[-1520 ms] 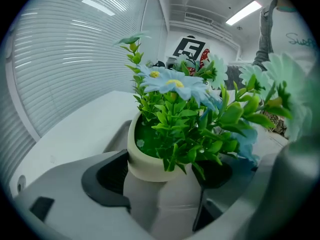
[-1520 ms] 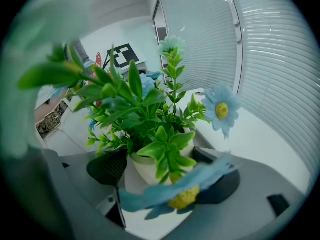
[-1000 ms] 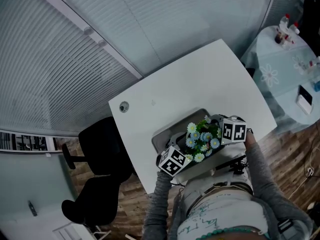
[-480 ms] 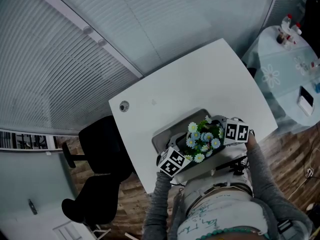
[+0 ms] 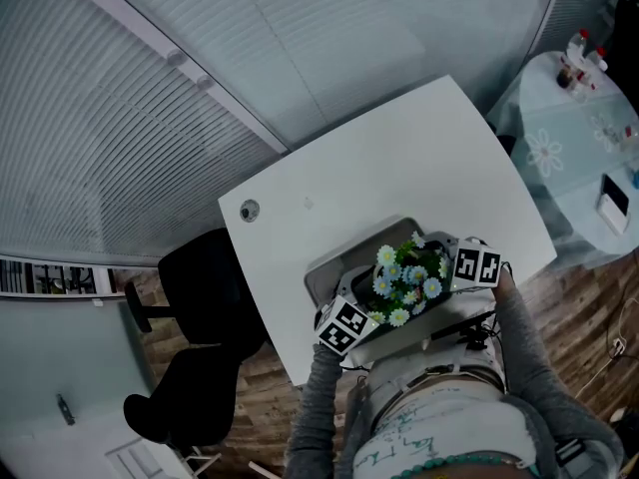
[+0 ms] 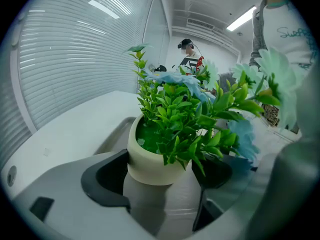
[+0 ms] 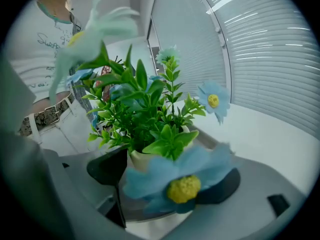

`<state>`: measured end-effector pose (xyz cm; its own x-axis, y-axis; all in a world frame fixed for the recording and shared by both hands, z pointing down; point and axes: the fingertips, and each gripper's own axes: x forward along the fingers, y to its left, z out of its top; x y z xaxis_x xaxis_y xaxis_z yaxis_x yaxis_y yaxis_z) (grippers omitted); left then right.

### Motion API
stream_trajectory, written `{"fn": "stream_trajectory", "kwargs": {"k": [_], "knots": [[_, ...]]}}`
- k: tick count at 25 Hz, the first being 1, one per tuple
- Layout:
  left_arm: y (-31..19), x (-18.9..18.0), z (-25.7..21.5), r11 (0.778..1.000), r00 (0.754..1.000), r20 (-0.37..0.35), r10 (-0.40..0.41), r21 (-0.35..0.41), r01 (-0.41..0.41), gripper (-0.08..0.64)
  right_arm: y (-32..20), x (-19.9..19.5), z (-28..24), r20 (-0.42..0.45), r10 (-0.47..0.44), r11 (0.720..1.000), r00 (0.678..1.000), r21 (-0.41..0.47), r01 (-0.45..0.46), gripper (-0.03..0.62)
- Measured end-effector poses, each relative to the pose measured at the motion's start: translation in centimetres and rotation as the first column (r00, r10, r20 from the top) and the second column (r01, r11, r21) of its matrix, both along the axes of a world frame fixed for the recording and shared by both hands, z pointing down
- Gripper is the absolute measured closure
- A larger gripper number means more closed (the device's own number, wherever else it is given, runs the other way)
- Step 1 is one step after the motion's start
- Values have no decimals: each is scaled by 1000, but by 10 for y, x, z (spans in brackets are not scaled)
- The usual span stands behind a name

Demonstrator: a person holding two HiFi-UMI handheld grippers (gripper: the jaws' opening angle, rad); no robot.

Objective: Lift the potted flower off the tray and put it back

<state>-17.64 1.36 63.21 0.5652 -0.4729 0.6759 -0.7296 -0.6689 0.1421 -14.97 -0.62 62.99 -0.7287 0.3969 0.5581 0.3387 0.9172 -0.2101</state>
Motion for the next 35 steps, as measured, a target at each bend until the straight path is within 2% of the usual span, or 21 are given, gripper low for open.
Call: {"fn": "stream_trajectory", "kwargs": {"k": [3,9,15,26,35], "knots": [[1,1,0,1000,1000,-14,-5,-3,5,153,1,0,0,1,0,1000,1000,0,0,202],[4,-1,2,999,995,-88,-53,-4,52,153,-1,1,4,3,15,1000,1000,-1,-15,202],[8,-7,3,998,997,-56,-60,-1,60,153,-6,10,6,-22,52,998,998,-24,-53,202],[23,-19,-7,994,993,-60,-103,16,104,153,-12,42,-1,-39,147,989,988,-12,-148,202],[36,-26,-15,991,990,-51,-130,27,131,153,-15,53,-15,-3,223,975,975,4,-223,202]]}}
